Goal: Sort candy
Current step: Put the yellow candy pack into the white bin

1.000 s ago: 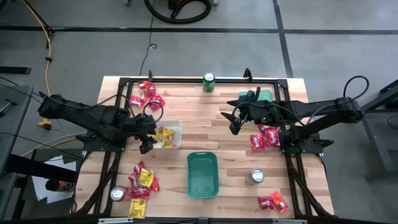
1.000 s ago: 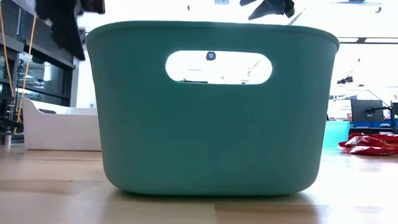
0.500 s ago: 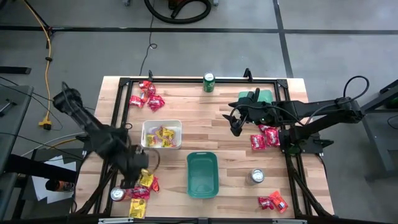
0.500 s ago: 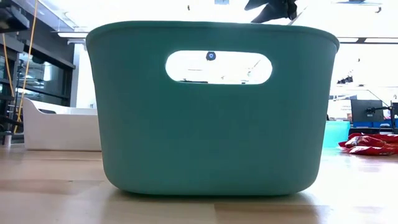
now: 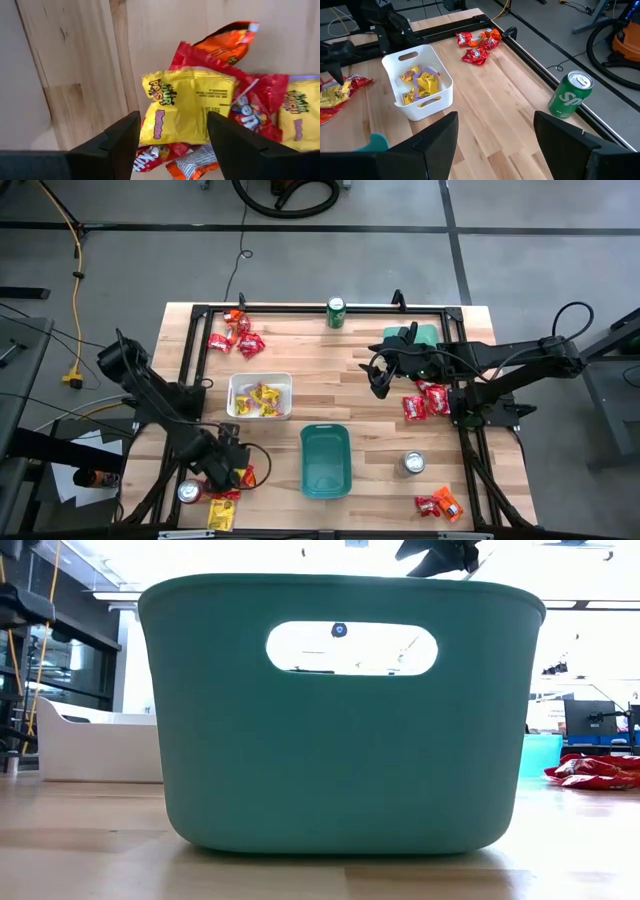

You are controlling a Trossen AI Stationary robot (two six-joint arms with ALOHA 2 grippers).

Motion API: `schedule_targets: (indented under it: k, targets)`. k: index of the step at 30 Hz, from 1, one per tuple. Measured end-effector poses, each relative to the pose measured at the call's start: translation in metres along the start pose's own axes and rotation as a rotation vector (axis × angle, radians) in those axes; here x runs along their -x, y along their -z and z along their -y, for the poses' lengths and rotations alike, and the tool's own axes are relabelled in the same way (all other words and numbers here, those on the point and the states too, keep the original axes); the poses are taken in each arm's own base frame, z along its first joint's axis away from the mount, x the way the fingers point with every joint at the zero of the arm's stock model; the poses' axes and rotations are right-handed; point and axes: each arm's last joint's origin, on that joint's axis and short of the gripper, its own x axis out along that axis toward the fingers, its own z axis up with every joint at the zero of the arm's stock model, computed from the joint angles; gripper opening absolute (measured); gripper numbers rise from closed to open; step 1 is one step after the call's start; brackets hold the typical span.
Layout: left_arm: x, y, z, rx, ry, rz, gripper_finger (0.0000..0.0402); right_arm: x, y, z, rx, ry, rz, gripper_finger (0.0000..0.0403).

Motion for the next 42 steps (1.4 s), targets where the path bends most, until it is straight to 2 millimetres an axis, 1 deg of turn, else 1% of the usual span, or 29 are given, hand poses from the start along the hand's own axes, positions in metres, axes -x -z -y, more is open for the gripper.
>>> schedule_targets:
  k: [6, 12, 15, 17, 19, 22, 24, 25, 26, 29, 32, 34, 38, 40, 42]
  targets:
    - [-0.013, -0.007, -0.004, 0.065, -0.013, -0.057, 0.0218, 0.0, 0.0, 0.0, -0.003, 0.001, -0.002, 0.0256]
    - [-0.021, -0.012, -0.002, 0.073, 0.019, -0.042, 0.0217, 0.0, 0.0, 0.0, -0.002, 0.002, -0.004, 0.0256]
    - [-0.026, -0.01, -0.003, 0.089, 0.037, -0.05, 0.0206, -0.001, 0.001, 0.0, 0.002, 0.004, -0.01, 0.0256]
    - [-0.029, -0.007, -0.004, 0.101, 0.034, -0.059, 0.0187, -0.002, 0.002, -0.001, 0.004, 0.005, -0.013, 0.0256]
    - [-0.031, -0.006, -0.005, 0.1, 0.03, -0.069, 0.0156, -0.003, 0.003, -0.001, 0.011, 0.008, -0.025, 0.0256]
    - [-0.031, -0.005, -0.006, 0.097, 0.029, -0.071, 0.0091, -0.004, 0.003, -0.001, 0.013, 0.01, -0.029, 0.0256]
    - [-0.028, -0.005, -0.007, 0.095, 0.043, -0.066, 0.004, -0.004, 0.004, -0.001, 0.016, 0.012, -0.035, 0.0256]
    - [-0.025, -0.006, -0.008, 0.103, 0.054, -0.061, 0.0021, -0.004, 0.004, -0.001, 0.016, 0.011, -0.034, 0.0256]
    - [-0.022, -0.006, -0.01, 0.115, 0.065, -0.056, 0.0012, -0.004, 0.004, -0.001, 0.015, 0.011, -0.033, 0.0256]
    - [-0.002, -0.004, -0.019, 0.14, 0.099, -0.008, 0.0014, -0.004, 0.004, -0.001, 0.015, 0.011, -0.033, 0.0256]
    - [0.028, -0.003, -0.034, 0.179, 0.112, 0.107, 0.0004, -0.004, 0.004, -0.001, 0.015, 0.011, -0.033, 0.0256]
    - [0.051, -0.004, -0.047, 0.223, 0.099, 0.248, 0.0003, -0.004, 0.004, -0.001, 0.014, 0.011, -0.032, 0.0256]
    - [0.096, 0.002, -0.079, 0.367, -0.049, 0.598, 0.0001, -0.004, 0.003, -0.001, -0.038, 0.01, -0.027, 0.0256]
    - [0.113, 0.007, -0.095, 0.435, -0.157, 0.749, 0.0001, -0.004, 0.002, -0.002, -0.069, 0.008, -0.021, 0.0256]
    - [0.125, 0.014, -0.108, 0.481, -0.259, 0.853, 0.0001, -0.004, 0.002, -0.002, -0.088, 0.002, -0.018, 0.0256]
